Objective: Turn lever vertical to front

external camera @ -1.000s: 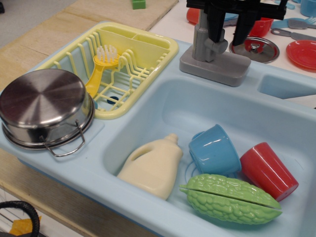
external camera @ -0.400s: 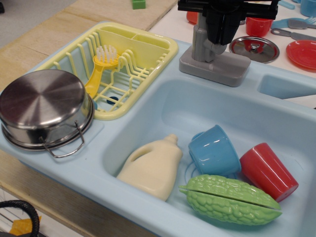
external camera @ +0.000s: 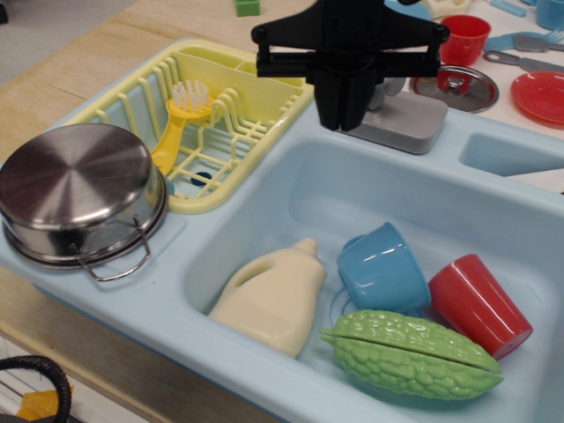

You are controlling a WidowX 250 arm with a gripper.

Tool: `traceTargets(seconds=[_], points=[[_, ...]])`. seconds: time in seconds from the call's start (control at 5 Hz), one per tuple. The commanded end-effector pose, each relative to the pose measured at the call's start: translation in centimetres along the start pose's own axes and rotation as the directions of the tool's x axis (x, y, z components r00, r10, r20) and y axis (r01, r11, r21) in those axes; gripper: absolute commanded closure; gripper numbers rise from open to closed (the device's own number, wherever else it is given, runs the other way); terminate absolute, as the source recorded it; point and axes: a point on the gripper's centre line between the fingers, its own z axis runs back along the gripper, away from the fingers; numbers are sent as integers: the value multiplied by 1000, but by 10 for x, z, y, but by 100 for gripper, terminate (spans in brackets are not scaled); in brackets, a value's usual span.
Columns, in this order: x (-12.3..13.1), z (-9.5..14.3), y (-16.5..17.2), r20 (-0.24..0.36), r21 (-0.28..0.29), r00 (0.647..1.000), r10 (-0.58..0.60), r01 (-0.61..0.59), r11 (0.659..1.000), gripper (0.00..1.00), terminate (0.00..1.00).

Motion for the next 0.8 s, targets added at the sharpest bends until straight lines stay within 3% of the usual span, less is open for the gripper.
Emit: traceTargets(seconds=[0.0, 0.2, 0.4, 0.6], points=[[4, 3, 5, 3, -42, 999, 37, -37, 998, 100, 0], [2, 1, 5, -7, -41, 998, 55, -55, 998, 100, 0], [-3, 0, 6, -90, 1, 985, 145, -145, 989, 100, 0], [-6, -2, 6, -109, -17, 983, 148, -151, 988, 0, 100]])
